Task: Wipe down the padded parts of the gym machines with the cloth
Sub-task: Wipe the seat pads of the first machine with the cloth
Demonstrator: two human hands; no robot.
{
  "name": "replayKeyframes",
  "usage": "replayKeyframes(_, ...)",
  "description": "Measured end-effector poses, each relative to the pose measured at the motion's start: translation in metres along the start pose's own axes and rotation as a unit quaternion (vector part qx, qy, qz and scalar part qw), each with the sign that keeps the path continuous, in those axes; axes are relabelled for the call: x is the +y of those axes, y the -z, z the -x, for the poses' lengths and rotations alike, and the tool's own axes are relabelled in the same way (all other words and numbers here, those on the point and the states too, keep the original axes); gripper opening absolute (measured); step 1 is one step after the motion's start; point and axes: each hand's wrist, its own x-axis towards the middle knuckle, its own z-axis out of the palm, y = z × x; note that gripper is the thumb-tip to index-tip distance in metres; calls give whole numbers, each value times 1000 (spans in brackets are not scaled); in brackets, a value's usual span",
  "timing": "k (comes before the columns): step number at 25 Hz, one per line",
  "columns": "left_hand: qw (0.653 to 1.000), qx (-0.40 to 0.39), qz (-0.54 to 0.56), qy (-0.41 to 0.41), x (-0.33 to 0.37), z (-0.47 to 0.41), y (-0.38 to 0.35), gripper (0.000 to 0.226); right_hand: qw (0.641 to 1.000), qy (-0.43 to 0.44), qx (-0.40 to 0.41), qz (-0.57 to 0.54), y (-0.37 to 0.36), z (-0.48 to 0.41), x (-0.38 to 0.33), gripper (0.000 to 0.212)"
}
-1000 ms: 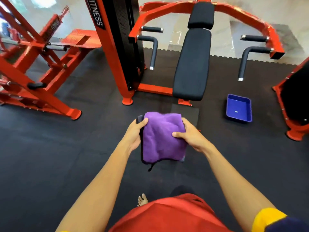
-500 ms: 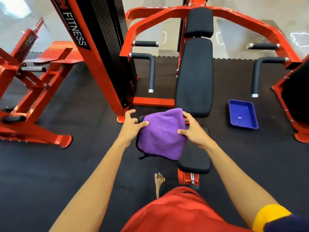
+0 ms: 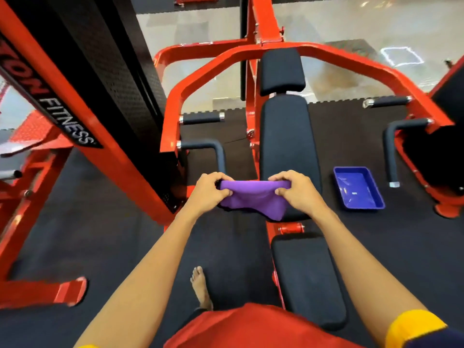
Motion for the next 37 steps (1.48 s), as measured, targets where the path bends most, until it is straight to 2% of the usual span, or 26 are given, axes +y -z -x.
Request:
replayKeyframes(4, 995, -54, 60, -55, 18, -86, 26, 21, 988, -33, 148, -17, -3, -50, -19, 35)
replayKeyframes(6, 992, -65, 76, -82, 25, -129, 33, 14, 974, -69, 217, -24, -19, -69, -31, 46)
replayKeyframes(8, 988, -85, 81, -101, 38, -167, 35, 13, 962, -100, 249, -53, -40, -92, -37, 59)
replayKeyframes(10, 983, -103, 105, -106, 47, -200, 32, 13, 940, -160, 242, -180, -51, -114, -50, 62)
replayKeyframes(11, 982, -103, 126, -99, 51, -211, 29, 11, 916, -189, 232, -266, -52, -124, -58, 61)
replayKeyframes(14, 957, -159, 234, -55, 58, -243, 15, 10, 797, -226, 179, -530, -35, -162, -76, 53)
replayKeyframes(16, 929, -235, 282, -42, 64, -263, 5, 8, 734, -202, 176, -624, -24, -198, -61, 58)
replayKeyframes(18, 915, -268, 303, -14, 65, -286, -2, 12, 698, -211, 182, -659, -16, -234, -41, 58)
replayKeyframes(20, 916, -221, 335, 21, 63, -316, -7, 24, 715, -239, 212, -622, -6, -270, -26, 41)
replayKeyframes(21, 921, -180, 343, 38, 59, -336, -11, 28, 743, -233, 237, -581, 1, -288, -20, 30)
replayKeyframes(22, 926, -139, 348, 53, 55, -357, -14, 29, 783, -217, 259, -522, 11, -306, -20, 28)
replayKeyframes(24, 932, -63, 346, 80, 46, -397, -18, 31, 867, -167, 258, -392, 30, -343, -22, 47)
replayKeyframes(26, 934, -21, 342, 99, 43, -432, -20, 31, 914, -119, 243, -302, 46, -380, -25, 55)
replayKeyframes(28, 936, -6, 335, 106, 45, -461, -22, 30, 945, -60, 253, -199, 56, -417, -24, 59)
replayKeyframes(30, 936, 1, 335, 110, 50, -492, -28, 31, 965, -17, 248, -82, 58, -457, -13, 63)
replayKeyframes(32, 936, 11, 329, 124, 53, -520, -35, 39, 979, -17, 194, 56, 44, -487, 6, 64)
replayKeyframes(34, 934, 15, 325, 148, 54, -541, -41, 49, 973, -15, 146, 180, 22, -504, 29, 68)
replayKeyframes(37, 927, 20, 336, 167, 56, -557, -42, 53, 950, 17, 184, 251, 17, -527, 46, 66)
